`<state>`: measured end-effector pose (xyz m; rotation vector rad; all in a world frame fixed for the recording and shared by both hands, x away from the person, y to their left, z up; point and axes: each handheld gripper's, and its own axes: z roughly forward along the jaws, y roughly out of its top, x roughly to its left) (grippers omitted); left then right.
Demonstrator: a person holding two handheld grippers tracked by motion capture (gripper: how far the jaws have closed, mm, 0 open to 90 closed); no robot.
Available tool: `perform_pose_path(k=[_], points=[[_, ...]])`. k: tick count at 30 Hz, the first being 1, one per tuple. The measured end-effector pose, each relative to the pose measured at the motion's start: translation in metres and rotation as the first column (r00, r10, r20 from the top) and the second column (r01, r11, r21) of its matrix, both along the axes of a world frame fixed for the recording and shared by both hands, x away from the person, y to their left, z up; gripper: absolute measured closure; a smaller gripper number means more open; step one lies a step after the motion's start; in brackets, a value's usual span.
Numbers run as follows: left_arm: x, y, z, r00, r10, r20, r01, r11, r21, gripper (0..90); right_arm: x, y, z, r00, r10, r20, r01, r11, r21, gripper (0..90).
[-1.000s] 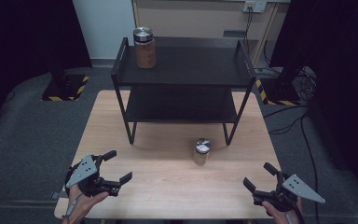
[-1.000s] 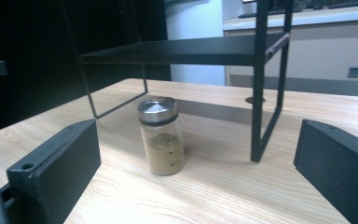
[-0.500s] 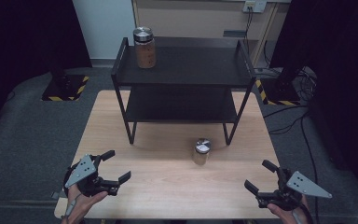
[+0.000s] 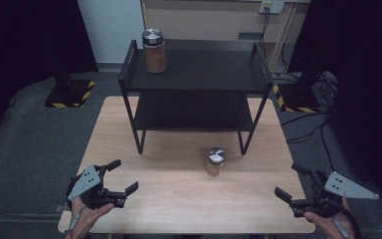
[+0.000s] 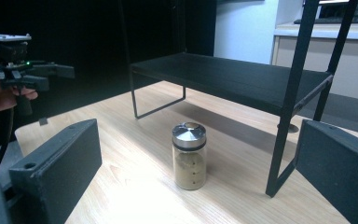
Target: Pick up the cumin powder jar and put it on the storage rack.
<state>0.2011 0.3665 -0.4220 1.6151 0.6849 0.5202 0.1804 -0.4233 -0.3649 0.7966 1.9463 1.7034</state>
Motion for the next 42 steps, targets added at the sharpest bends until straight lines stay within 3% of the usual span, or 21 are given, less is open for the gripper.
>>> perform_pose_path(k=[8,17,42], points=[[0.001,0.0,0.0,1.0,0.002,-0.003,-0.002,1.0,-0.005,1.2,0.007,-0.002,0.014,0.9999,0.0,-0.012,-0.001,0.999,-0.048,1.3],[0.0,-0.001,0.0,0.9999,0.011,0.006,-0.011,0.9999,0.002,1.1,0.022,0.005,0.019,0.9994,0.002,-0.036,-0.005,0.997,-0.073,1.3],[-0.001,-0.001,0.001,0.9998,0.015,0.009,-0.015,0.9999,0.008,1.2,0.071,0.049,0.003,0.9939,0.041,-0.102,-0.054,0.99,-0.129,1.8]])
